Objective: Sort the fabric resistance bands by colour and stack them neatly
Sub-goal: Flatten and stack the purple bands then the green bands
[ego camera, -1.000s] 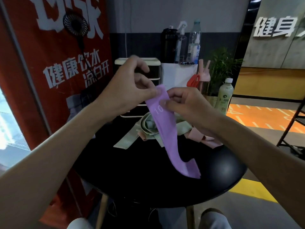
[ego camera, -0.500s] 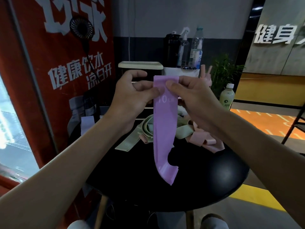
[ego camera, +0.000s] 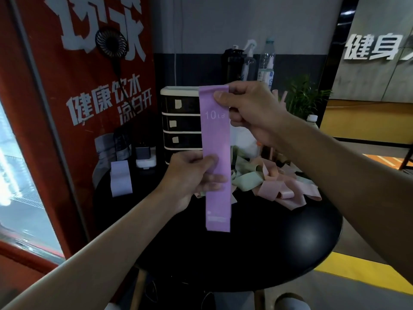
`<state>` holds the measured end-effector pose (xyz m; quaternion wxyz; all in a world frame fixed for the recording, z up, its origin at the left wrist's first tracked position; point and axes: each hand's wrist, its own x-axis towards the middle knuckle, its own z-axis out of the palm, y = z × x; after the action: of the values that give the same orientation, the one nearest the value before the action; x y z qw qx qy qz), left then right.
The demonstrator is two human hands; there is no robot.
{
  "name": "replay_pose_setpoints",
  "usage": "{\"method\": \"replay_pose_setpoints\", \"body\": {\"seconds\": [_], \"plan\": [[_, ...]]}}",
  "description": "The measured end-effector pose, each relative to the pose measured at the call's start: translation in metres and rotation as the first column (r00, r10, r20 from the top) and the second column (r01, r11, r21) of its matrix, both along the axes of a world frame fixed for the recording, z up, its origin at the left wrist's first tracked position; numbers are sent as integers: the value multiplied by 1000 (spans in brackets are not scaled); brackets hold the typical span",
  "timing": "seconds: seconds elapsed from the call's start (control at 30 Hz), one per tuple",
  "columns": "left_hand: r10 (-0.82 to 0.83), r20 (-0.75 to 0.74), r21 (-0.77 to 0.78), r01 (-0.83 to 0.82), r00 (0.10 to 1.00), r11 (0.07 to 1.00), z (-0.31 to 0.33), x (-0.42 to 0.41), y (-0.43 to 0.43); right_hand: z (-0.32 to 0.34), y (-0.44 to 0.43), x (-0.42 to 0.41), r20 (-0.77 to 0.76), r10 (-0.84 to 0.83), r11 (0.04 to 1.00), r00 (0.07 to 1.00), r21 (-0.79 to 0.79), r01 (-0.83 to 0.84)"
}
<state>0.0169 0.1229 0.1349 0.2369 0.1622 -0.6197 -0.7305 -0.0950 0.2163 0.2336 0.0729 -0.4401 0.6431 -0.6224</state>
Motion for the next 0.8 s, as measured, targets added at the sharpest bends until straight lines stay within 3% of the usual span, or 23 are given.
{"method": "replay_pose_setpoints", "body": {"seconds": [0.1,0.3,0.7,0.8], "plan": [[21,-38,22,-21,999,1000,0,-14,-10,2,-4,-5,-10,-16,1000,1000,-20,15],[53,-60,-76,-58,997,995,3,-20,-19,1,4,-4,-35,-23,1000,999,-1,23],[-129,239,-95,156,962,983,-113,63,31,-115,46,13,267,-20,949,963,309,-66],[-145,297,-156,197,944,968,-121,71,28,-138,45,9,324,16,942,946,313,-123]]}}
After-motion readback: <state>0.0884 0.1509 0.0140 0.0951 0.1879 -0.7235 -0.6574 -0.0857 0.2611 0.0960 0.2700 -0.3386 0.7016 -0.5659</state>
